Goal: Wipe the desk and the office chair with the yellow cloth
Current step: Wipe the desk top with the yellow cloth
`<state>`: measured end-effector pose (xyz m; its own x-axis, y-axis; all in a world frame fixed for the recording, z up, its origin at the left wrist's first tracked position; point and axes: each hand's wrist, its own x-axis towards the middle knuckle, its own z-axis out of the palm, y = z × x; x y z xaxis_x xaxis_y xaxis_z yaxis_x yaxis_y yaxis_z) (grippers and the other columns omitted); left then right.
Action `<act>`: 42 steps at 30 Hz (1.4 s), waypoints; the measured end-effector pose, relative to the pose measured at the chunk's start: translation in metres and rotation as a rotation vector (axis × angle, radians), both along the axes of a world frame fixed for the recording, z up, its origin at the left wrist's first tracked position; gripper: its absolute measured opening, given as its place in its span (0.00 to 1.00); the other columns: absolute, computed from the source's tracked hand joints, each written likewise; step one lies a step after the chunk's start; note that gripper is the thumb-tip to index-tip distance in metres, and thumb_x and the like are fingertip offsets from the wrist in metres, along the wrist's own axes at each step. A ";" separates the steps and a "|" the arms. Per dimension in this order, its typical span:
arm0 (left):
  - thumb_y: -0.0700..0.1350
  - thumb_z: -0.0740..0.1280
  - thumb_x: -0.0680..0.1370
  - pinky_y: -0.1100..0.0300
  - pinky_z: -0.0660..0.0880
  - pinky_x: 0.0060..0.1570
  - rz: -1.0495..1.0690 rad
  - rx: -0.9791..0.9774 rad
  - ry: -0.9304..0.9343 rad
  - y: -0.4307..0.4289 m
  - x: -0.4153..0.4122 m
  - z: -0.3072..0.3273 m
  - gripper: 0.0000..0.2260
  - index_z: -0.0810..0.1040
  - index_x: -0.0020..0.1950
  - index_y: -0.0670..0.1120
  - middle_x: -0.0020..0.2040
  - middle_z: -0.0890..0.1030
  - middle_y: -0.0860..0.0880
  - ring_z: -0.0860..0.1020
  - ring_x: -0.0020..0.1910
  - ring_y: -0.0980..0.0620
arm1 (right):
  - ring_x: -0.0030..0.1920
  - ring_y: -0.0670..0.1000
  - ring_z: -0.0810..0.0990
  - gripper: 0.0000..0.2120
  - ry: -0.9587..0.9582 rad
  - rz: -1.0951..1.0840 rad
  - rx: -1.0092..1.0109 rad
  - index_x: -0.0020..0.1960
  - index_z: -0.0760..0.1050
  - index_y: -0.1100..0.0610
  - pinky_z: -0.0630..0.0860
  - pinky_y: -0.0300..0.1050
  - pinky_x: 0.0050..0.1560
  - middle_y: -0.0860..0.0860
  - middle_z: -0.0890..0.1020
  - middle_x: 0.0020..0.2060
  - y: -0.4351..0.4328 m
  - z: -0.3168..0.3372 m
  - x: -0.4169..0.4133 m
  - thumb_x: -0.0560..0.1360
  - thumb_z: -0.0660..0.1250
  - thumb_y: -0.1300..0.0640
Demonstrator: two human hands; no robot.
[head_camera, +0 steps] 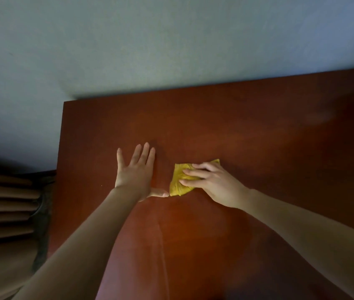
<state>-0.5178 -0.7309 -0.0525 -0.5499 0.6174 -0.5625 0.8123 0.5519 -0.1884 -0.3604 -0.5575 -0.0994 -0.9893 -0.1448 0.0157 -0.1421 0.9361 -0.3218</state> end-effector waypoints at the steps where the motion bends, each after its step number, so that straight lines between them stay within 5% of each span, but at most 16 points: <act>1: 0.76 0.57 0.65 0.34 0.37 0.68 0.001 0.001 -0.008 -0.001 0.004 0.000 0.57 0.32 0.76 0.44 0.77 0.34 0.46 0.35 0.76 0.47 | 0.63 0.56 0.75 0.27 0.027 0.012 0.020 0.64 0.76 0.48 0.75 0.56 0.57 0.48 0.76 0.64 0.002 -0.001 0.011 0.70 0.72 0.69; 12: 0.76 0.63 0.61 0.33 0.38 0.70 0.149 0.062 -0.119 -0.006 0.049 -0.027 0.63 0.27 0.73 0.43 0.75 0.28 0.44 0.31 0.74 0.46 | 0.58 0.55 0.79 0.29 0.159 -0.243 0.067 0.59 0.80 0.51 0.77 0.54 0.50 0.49 0.80 0.59 0.049 -0.012 0.057 0.64 0.73 0.75; 21: 0.76 0.63 0.60 0.34 0.34 0.67 0.159 0.091 -0.066 -0.005 0.053 -0.029 0.63 0.26 0.73 0.44 0.75 0.28 0.45 0.31 0.74 0.44 | 0.61 0.62 0.75 0.24 0.111 -0.480 0.002 0.64 0.76 0.54 0.73 0.58 0.58 0.54 0.76 0.64 0.090 -0.010 -0.025 0.73 0.64 0.74; 26: 0.76 0.59 0.65 0.35 0.33 0.68 0.295 0.220 -0.021 -0.025 0.071 -0.034 0.56 0.22 0.70 0.52 0.73 0.25 0.47 0.25 0.70 0.44 | 0.63 0.60 0.70 0.25 0.026 -0.605 0.004 0.69 0.71 0.49 0.68 0.56 0.61 0.52 0.70 0.70 0.083 -0.011 -0.102 0.77 0.57 0.70; 33: 0.76 0.55 0.67 0.38 0.34 0.70 0.510 0.263 0.030 -0.074 0.105 -0.038 0.51 0.23 0.69 0.54 0.70 0.22 0.51 0.23 0.70 0.47 | 0.62 0.60 0.67 0.29 -0.065 -0.527 0.026 0.71 0.67 0.45 0.65 0.53 0.60 0.49 0.67 0.72 0.027 -0.007 -0.158 0.76 0.56 0.69; 42: 0.74 0.57 0.68 0.39 0.35 0.70 0.586 0.307 -0.054 -0.118 0.099 -0.030 0.50 0.37 0.78 0.50 0.71 0.26 0.52 0.26 0.69 0.51 | 0.64 0.56 0.66 0.27 -0.066 -0.240 0.017 0.72 0.65 0.44 0.63 0.52 0.62 0.47 0.65 0.73 -0.062 -0.011 -0.100 0.78 0.55 0.66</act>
